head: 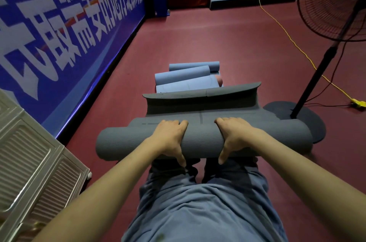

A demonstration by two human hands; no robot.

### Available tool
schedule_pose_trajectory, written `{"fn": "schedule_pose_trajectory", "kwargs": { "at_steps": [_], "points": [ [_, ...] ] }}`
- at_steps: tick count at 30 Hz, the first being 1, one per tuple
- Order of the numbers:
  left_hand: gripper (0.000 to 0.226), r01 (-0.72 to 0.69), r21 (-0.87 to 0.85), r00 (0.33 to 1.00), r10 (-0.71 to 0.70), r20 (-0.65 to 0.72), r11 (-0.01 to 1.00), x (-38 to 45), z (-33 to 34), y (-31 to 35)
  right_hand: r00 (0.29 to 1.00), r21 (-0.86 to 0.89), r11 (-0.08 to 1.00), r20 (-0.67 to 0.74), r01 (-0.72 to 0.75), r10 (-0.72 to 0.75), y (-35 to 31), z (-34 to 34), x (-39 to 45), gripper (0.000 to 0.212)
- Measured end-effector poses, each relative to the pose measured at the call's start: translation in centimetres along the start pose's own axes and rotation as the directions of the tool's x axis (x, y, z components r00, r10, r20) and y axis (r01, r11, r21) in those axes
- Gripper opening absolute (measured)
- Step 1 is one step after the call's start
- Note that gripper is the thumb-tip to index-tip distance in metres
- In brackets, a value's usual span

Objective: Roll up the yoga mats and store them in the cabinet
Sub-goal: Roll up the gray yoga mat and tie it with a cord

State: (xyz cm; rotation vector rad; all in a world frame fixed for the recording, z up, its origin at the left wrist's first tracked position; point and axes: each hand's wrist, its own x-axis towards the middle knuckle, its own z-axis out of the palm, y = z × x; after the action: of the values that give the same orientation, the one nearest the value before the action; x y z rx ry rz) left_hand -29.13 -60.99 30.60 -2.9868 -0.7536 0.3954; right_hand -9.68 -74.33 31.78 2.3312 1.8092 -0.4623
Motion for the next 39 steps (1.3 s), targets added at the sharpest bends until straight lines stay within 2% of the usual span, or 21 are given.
{"fn": "schedule_pose_trajectory", "kwargs": {
  "at_steps": [2,4,8,12,17,21,23,25,27,29,31,33,36,39],
  "points": [
    [0.110,-0.017,0.005,1.000,0.017,-0.016,1.000,-0.1,-0.1,-0.1,1.000,0.009,1.000,-0.004,-0.003,0.003,0.0,-0.1,-0.2,0.105],
    [0.105,-0.031,-0.002,1.000,0.031,-0.005,1.000,-0.1,-0.5,-0.2,0.999,0.024,1.000,0.035,-0.008,0.008,0.1,-0.4,-0.4,0.103],
    [0.102,-0.049,-0.013,0.998,0.050,0.048,0.999,-0.6,-1.4,-0.2,0.989,0.078,0.997,0.150,-0.020,0.008,0.3,-1.2,-0.8,0.110],
    [0.101,-0.065,-0.057,0.987,0.072,0.141,0.996,-1.1,-2.4,0.2,0.975,0.112,0.994,0.222,0.003,-0.028,0.3,-1.6,-1.1,0.105],
    [0.104,-0.056,-0.111,0.974,0.078,0.213,0.992,-2.2,-2.6,0.9,0.963,0.153,0.987,0.256,0.049,-0.087,0.1,-1.6,-2.2,0.097],
    [0.109,-0.055,-0.129,0.964,0.087,0.253,0.990,-3.0,-2.4,1.2,0.954,0.192,0.980,0.280,0.055,-0.109,0.0,-0.6,-3.3,0.097],
    [0.105,-0.058,-0.120,0.971,0.084,0.224,0.991,-3.0,-2.1,1.4,0.970,0.196,0.976,0.199,0.097,-0.136,0.4,-0.1,-3.6,0.102],
    [0.104,-0.050,-0.131,0.976,0.076,0.204,0.990,-2.8,-2.0,1.2,0.983,0.228,0.959,0.035,0.169,-0.181,0.8,0.6,-3.9,0.103],
    [0.105,-0.032,-0.174,0.976,0.068,0.206,0.984,-2.4,-1.8,0.5,0.971,0.288,0.930,-0.135,0.228,-0.197,1.3,1.2,-4.2,0.099],
    [0.116,-0.071,-0.186,0.981,0.102,0.167,0.980,-1.9,-1.6,-0.1,0.948,0.264,0.924,-0.231,0.277,-0.218,1.5,1.5,-4.2,0.091],
    [0.129,-0.120,-0.188,0.987,0.137,0.082,0.975,-1.7,-1.6,-0.5,0.940,0.240,0.928,-0.258,0.286,-0.223,1.8,1.5,-4.0,0.085],
    [0.129,-0.143,-0.234,0.990,0.142,-0.022,0.962,-1.5,-1.5,-1.0,0.948,0.279,0.927,-0.266,0.251,-0.177,2.2,1.3,-3.8,0.084],
    [0.104,-0.194,-0.385,0.977,0.144,-0.154,0.902,-1.5,-1.3,-2.0,0.968,0.284,0.943,-0.226,0.172,-0.108,2.7,0.7,-3.1,0.092],
    [0.080,-0.223,-0.423,0.966,0.141,-0.216,0.878,-1.5,-0.8,-2.5,0.989,0.244,0.965,-0.135,0.098,-0.066,2.6,0.1,-2.3,0.098]
  ]
}}
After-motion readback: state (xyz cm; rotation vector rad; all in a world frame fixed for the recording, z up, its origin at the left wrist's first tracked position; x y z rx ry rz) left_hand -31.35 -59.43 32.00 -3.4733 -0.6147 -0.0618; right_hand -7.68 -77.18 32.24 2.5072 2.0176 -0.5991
